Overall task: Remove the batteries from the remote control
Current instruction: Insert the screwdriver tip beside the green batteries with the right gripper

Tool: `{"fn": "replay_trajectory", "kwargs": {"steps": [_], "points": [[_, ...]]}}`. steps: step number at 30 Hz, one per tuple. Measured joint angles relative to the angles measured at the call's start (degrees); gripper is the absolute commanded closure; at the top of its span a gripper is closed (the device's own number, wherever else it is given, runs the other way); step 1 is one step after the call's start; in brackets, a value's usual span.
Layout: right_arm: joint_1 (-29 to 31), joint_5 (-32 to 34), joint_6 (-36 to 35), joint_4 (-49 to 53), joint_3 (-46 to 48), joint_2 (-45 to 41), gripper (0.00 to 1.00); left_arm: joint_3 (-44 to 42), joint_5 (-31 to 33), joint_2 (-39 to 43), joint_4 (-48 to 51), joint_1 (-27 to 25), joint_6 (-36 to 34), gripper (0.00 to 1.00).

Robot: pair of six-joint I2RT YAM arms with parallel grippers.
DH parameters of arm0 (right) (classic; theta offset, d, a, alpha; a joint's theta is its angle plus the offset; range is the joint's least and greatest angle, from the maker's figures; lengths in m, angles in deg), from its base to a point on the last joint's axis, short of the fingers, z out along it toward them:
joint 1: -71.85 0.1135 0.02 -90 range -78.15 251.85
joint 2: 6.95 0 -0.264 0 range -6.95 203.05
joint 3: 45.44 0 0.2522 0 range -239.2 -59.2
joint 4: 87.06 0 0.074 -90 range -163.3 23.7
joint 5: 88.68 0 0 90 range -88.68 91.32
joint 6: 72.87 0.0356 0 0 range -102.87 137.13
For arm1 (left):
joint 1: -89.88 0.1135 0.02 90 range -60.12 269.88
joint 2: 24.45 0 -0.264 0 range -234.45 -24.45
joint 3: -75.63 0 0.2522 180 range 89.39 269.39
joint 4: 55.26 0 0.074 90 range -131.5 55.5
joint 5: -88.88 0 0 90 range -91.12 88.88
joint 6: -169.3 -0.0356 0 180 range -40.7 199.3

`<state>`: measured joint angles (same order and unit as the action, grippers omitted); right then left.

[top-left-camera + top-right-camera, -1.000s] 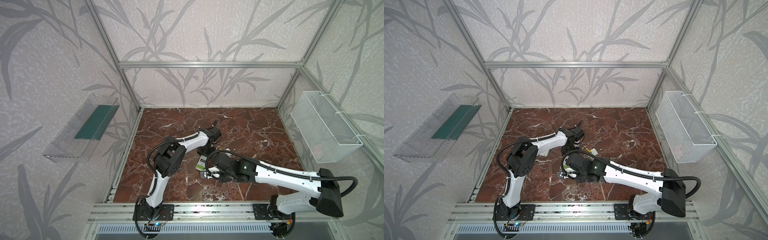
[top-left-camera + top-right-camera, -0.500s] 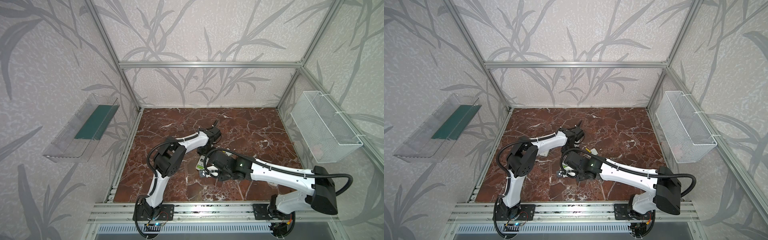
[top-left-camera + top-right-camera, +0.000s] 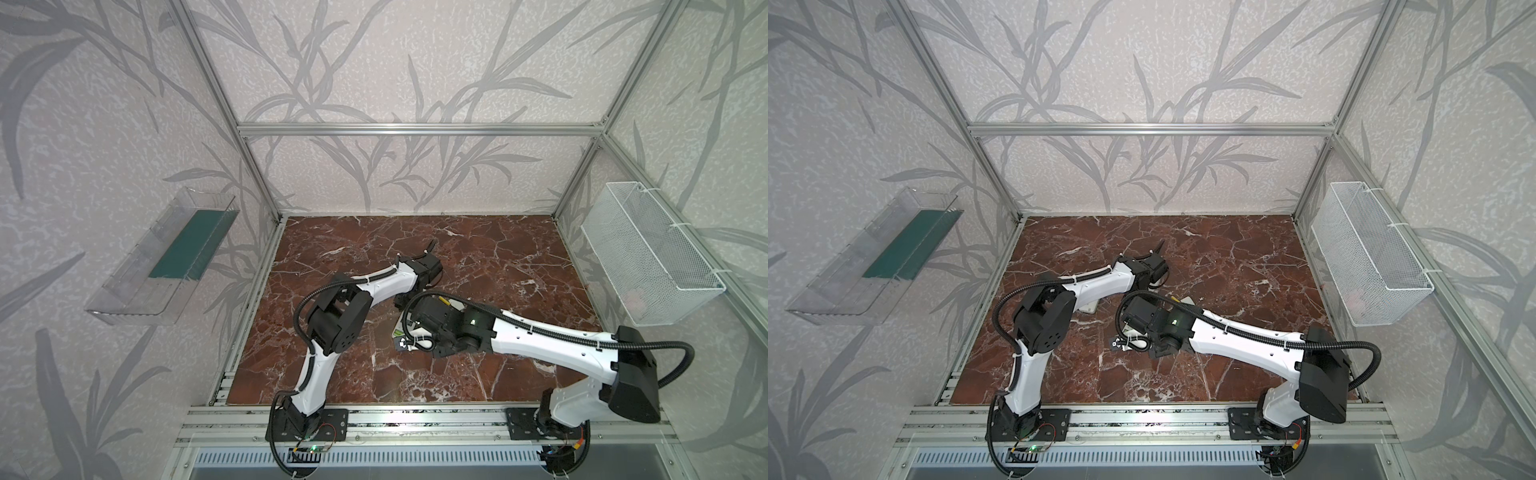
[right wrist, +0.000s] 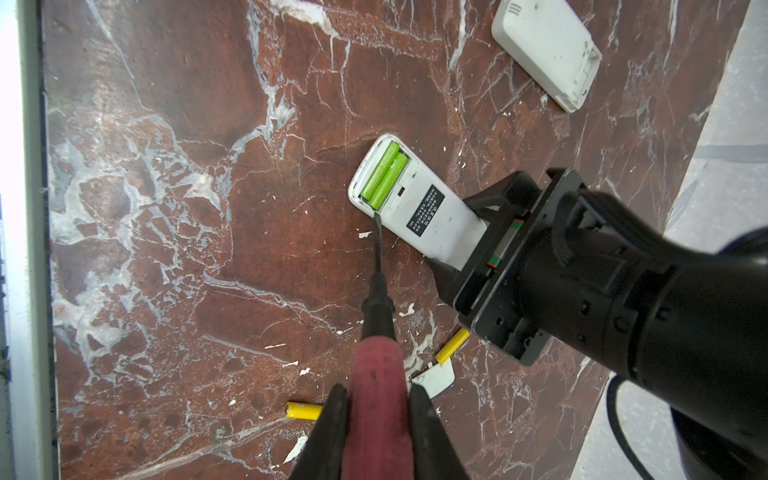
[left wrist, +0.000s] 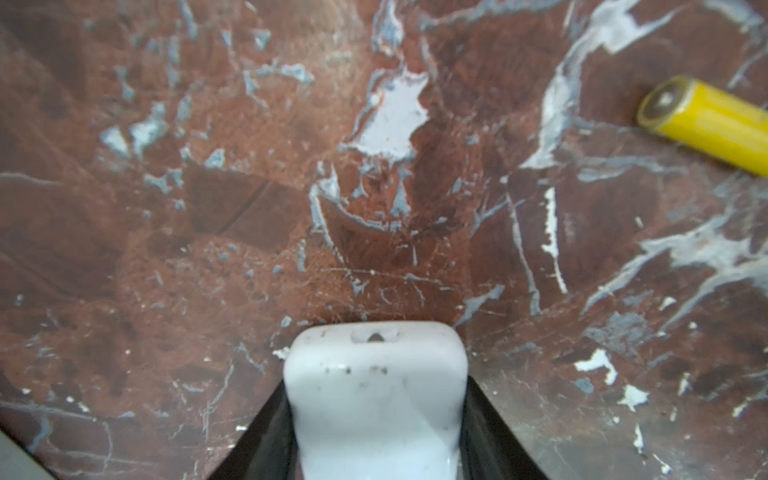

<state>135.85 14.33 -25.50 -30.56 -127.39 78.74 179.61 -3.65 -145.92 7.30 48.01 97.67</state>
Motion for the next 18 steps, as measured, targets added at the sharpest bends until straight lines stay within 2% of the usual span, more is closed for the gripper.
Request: {"fn": "replay_trajectory", "kwargs": {"steps": [18], "points": [[-0.28,-0.74,-2.10,5.20,-6.40,5.20,1.00,0.00,-0.17,0.00,-0.09,-0.02,-0.35,0.59]]}}
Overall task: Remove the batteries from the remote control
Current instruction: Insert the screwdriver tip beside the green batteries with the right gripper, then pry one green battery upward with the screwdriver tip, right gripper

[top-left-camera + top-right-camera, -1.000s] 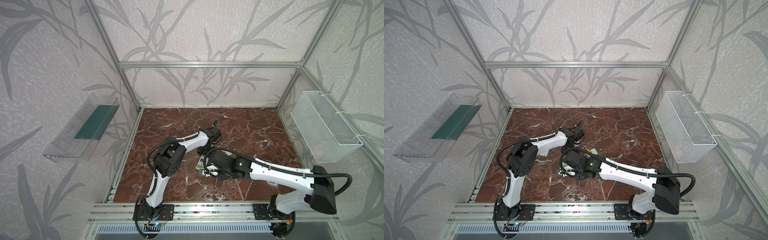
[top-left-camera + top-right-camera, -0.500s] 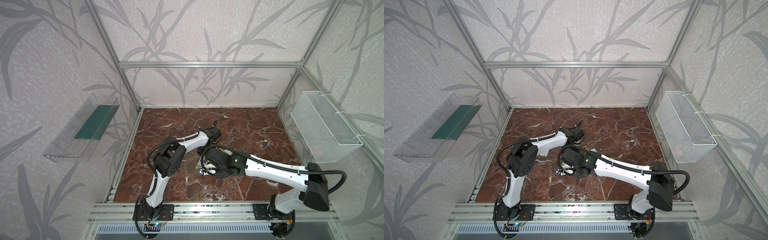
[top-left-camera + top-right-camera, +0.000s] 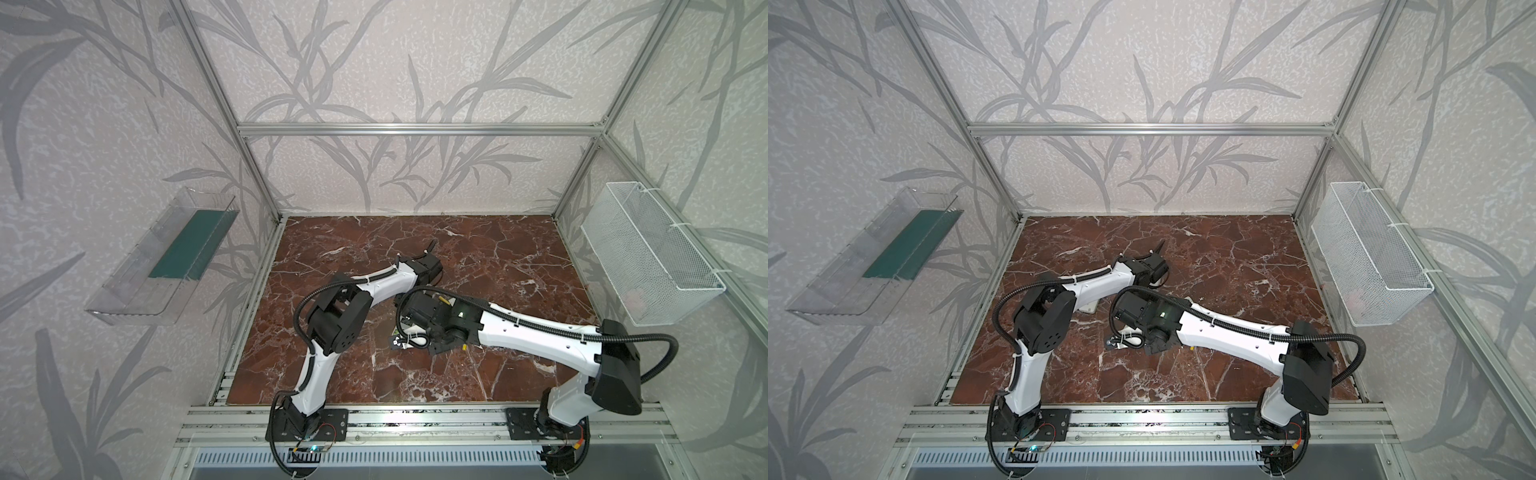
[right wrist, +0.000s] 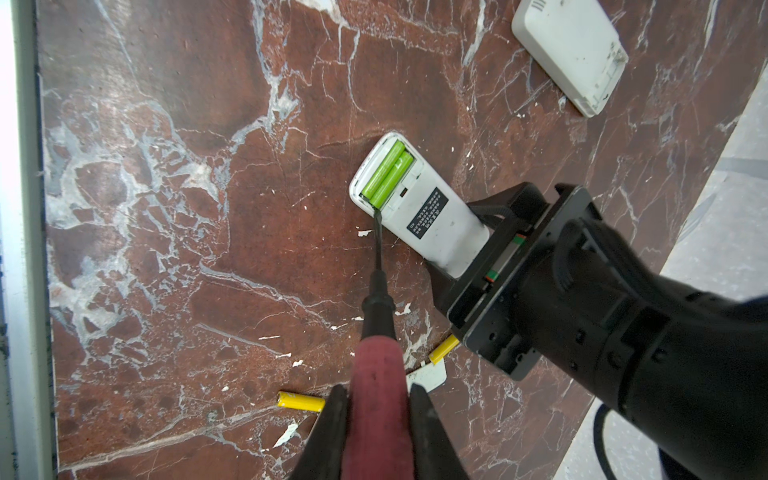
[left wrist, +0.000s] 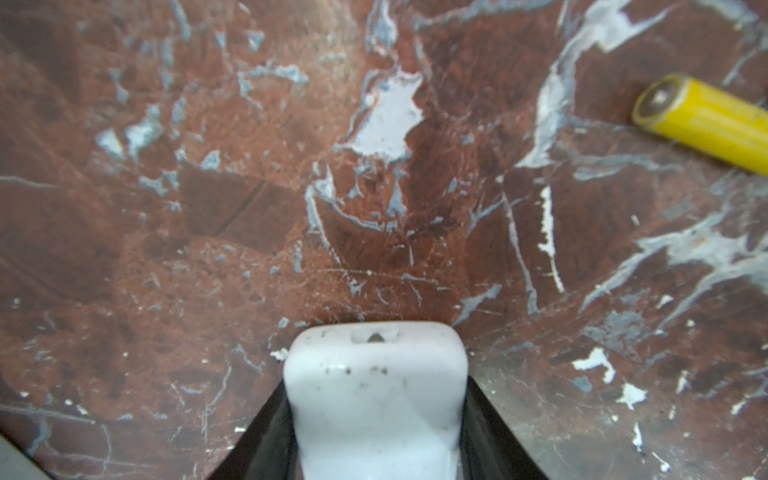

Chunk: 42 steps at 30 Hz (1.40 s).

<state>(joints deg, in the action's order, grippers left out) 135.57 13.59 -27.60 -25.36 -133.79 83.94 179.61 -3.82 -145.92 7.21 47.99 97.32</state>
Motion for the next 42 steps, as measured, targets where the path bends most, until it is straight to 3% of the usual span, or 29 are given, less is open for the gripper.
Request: {"fn": "replay_trajectory", "kwargs": {"steps": [16,28,42], "points": [[-0.31,-0.24,2.03,-2.60,2.23,-0.70,1.00,-0.07,-0.04,-0.02,-0.11,0.00,-0.15,0.59],[-0.17,0.92,12.17,-13.18,16.13,-9.79,1.00,-0.07,-0.02,-0.09,-0.11,0.00,-0.66,0.60],[1.11,4.20,24.85,-19.04,25.70,-14.01,1.00,0.72,-0.09,-0.57,0.61,0.00,-2.23,0.60]]}}
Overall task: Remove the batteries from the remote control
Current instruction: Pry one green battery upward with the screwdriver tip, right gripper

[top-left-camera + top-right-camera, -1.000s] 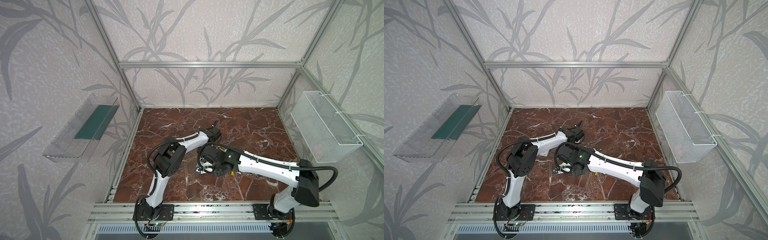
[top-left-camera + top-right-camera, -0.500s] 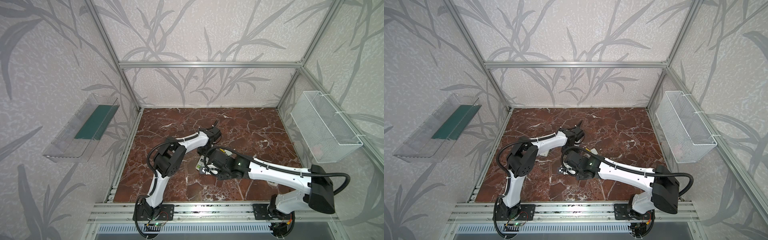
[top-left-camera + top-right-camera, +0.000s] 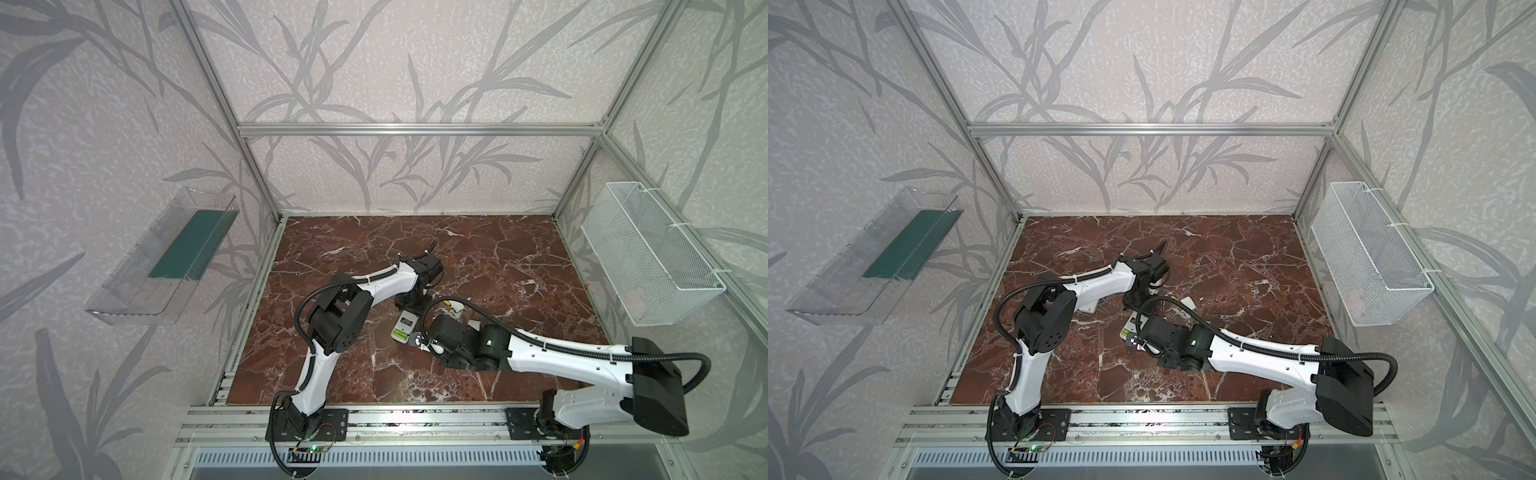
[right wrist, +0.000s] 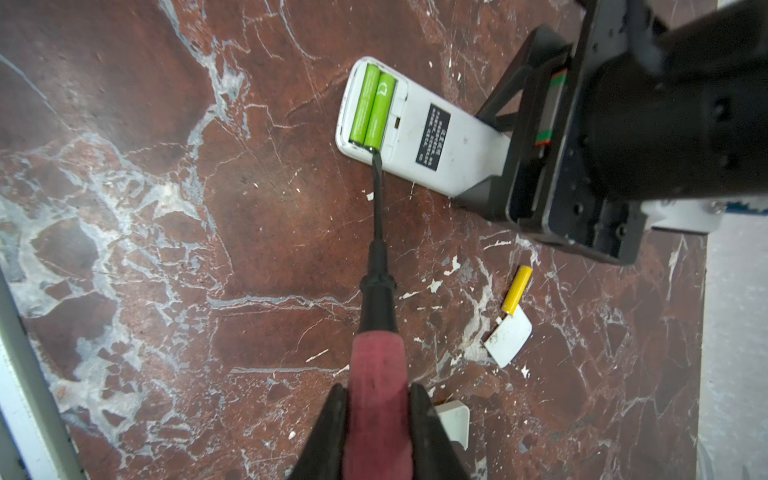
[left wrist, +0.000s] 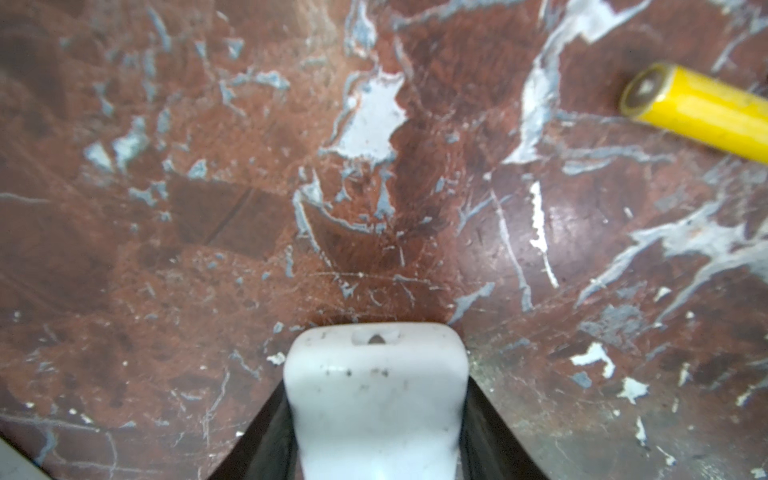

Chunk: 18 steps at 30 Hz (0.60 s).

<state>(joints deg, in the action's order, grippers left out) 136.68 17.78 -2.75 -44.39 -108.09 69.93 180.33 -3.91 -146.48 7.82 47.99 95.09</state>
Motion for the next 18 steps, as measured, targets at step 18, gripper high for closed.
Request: {"fn": "replay_trajectory", "kwargs": {"steps": [18], "points": [[2.03,2.21,12.52,-13.31,13.05,-5.79,1.00,0.87,-0.17,-0.52,0.90,0.20,-0.90,0.61]]}}
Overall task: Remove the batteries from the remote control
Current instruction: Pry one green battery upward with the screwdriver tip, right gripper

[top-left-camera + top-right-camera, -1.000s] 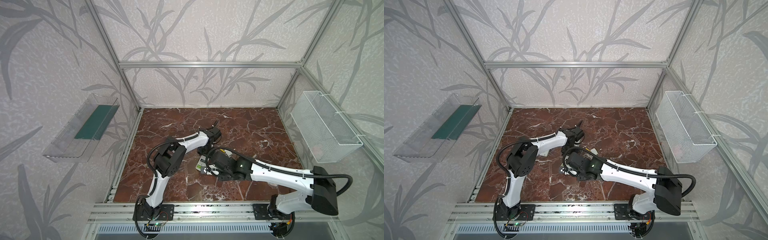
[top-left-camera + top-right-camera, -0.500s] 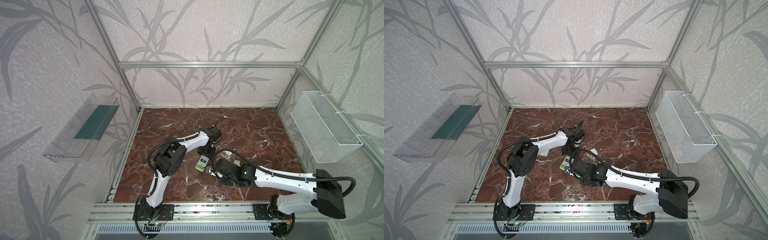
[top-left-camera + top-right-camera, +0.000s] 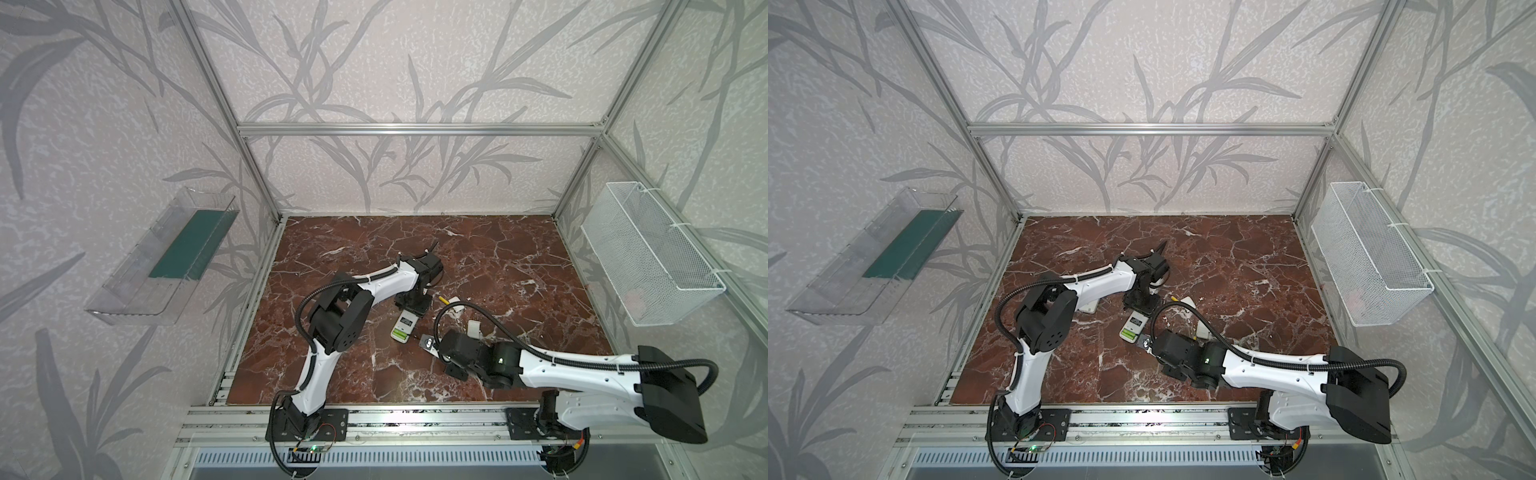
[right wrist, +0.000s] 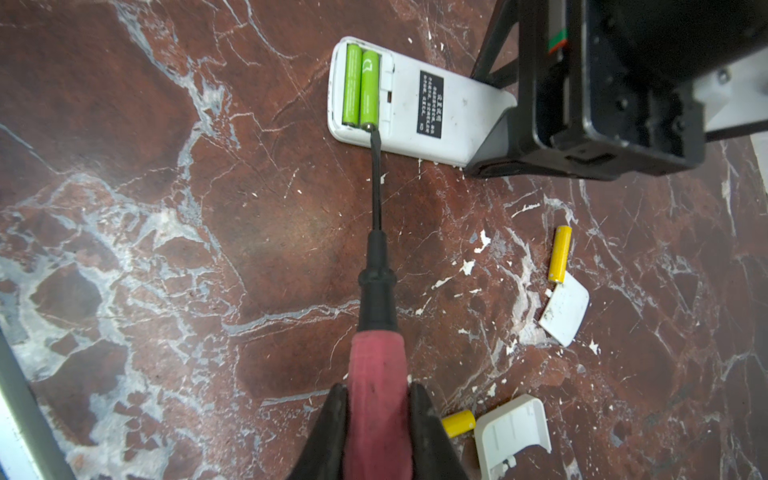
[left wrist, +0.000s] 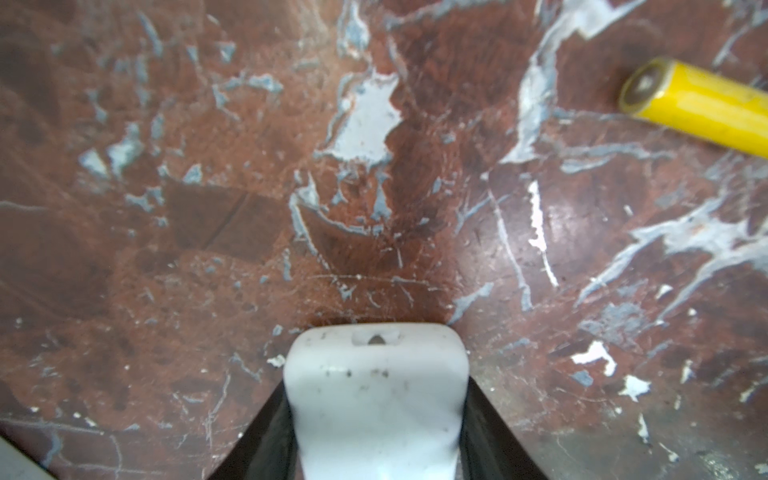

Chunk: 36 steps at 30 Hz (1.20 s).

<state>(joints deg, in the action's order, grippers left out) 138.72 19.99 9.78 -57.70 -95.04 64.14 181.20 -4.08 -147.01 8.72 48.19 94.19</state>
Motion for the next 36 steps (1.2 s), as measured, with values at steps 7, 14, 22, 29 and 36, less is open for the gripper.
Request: {"fn": "replay_trajectory", "kwargs": {"steps": [7,14,22,29,36], "points": [[0.74,0.98,3.52,-4.22,3.23,-0.33,1.00,0.42,-0.15,-0.28,0.39,0.24,-0.24,0.61],[1.51,1.99,6.51,-8.96,6.54,-0.55,1.00,0.74,-0.17,-0.46,0.59,0.66,-0.22,0.61],[1.70,2.54,8.98,-14.91,9.33,-1.42,1.00,1.46,-0.39,-0.87,1.20,0.98,0.22,0.62],[1.77,2.58,9.51,-17.38,10.88,-2.95,1.00,3.65,-0.39,-2.19,2.91,1.25,0.31,0.62],[1.75,4.57,10.88,-18.25,11.76,-4.94,1.00,4.92,-0.42,-2.99,3.91,1.68,0.39,0.62]]}}
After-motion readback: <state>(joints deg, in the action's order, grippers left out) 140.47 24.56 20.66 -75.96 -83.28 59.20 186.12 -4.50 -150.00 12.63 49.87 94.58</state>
